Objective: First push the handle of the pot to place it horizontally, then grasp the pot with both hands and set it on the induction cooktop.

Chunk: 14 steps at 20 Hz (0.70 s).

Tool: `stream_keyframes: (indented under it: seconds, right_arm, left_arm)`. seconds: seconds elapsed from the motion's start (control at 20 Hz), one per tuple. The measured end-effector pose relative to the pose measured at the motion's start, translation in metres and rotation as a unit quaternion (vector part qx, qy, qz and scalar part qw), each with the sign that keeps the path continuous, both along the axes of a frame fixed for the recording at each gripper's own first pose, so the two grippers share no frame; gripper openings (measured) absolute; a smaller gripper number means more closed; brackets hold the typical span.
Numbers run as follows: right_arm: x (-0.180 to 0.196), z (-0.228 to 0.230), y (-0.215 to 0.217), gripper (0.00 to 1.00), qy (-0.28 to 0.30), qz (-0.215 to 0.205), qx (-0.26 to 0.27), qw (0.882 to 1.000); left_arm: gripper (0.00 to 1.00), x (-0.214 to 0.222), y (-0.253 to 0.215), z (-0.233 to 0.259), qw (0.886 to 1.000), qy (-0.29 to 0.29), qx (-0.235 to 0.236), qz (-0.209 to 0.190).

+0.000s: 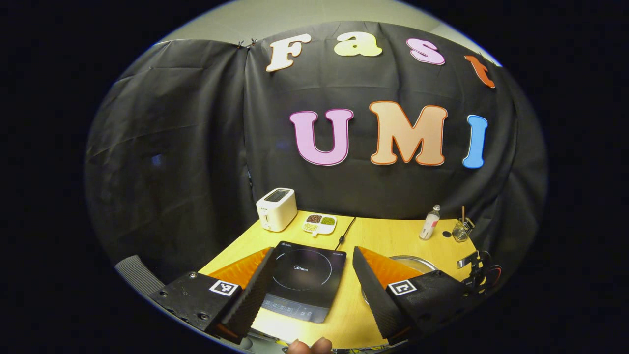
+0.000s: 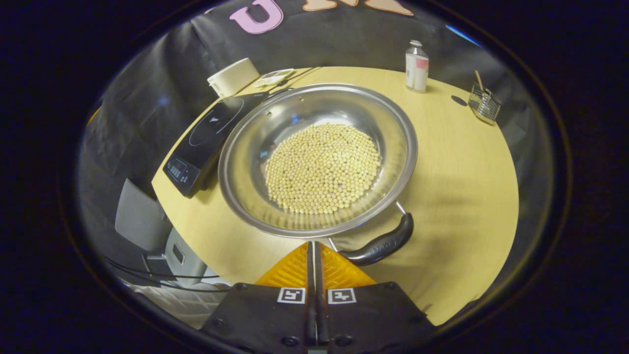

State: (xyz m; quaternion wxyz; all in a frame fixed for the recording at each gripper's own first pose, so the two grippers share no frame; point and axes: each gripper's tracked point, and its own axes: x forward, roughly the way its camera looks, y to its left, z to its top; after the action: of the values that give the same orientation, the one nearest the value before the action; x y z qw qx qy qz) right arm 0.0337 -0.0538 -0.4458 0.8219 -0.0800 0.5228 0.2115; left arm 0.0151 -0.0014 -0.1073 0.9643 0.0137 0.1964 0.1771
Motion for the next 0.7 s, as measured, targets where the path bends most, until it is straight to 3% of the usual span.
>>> stream_keyframes:
  seconds: [0.7]
  right_arm:
    - [0.051, 0.004, -0.056, 0.00, -0.005, -0.052, -0.028, 0.998]
  left_arm:
    - [0.93, -0.007, -0.007, 0.006, 1.000, -0.006, 0.013, -0.013]
